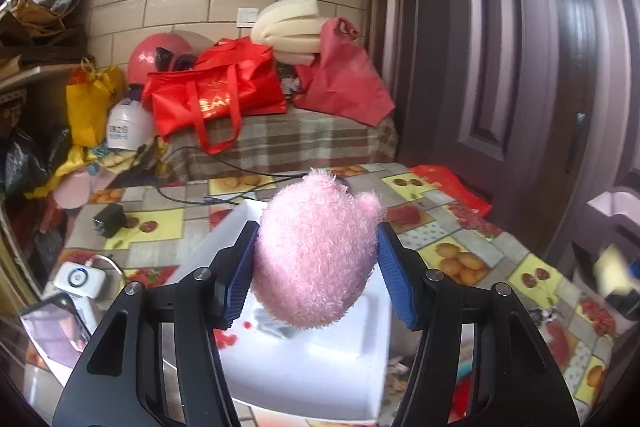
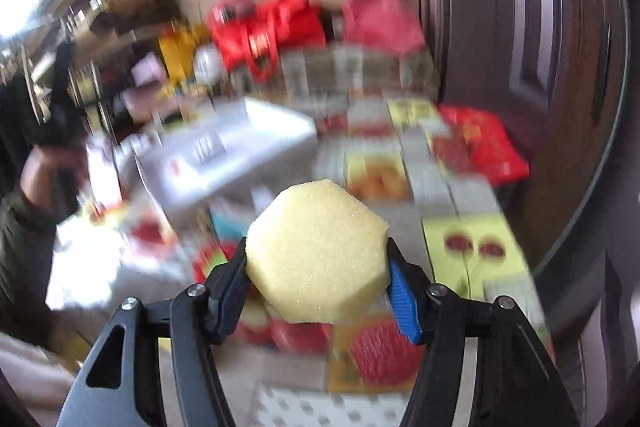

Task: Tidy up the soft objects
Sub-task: 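Carry both held items into the white box and open both tools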

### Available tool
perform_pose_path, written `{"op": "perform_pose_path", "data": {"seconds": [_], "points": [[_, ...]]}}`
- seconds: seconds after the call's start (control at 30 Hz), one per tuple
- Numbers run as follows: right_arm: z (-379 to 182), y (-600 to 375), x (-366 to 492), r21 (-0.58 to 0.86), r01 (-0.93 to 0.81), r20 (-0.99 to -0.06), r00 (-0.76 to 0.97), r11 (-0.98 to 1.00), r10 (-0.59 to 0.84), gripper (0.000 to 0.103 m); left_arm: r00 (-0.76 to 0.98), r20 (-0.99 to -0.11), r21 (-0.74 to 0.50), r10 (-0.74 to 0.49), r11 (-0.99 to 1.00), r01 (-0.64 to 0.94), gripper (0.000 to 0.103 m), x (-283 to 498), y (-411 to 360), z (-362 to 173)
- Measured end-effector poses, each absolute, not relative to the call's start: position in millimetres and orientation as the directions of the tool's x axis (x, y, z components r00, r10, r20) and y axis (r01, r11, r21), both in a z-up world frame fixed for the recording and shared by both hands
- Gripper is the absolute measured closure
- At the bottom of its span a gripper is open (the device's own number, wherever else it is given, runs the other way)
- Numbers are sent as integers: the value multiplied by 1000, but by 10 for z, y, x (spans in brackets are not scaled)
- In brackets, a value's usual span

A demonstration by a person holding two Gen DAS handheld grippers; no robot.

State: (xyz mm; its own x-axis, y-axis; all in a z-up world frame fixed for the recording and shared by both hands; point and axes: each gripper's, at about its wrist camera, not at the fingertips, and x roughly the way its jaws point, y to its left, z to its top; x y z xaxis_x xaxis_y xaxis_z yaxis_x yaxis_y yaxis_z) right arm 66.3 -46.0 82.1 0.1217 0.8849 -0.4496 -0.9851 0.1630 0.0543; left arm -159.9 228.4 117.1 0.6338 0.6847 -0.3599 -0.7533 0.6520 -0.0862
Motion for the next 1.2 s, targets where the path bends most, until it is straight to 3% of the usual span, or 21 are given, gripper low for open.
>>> {"op": "perform_pose_path", "data": {"seconds": [0.2,0.7,0.87,1.2], "points": [[1402,-221,438,103,-990,-251,72,101,965,41,574,-384,-65,723,599,-798,45,-1617,2428,1045],[2467,440,51,270,-955,24,-119,-121,993,41,512,-458,-117,726,522,-845,45,-1742,2768,786],[2187,809,-27,327,-937,-70,-152,-122,986,41,508,-481,-132,714,514,-847,45,-1748,2850,709],[689,1962,126,476,-875,-495,-186,86,849,41,579,-549,-270,603,527,-806,45,-1690,3103,351]]}}
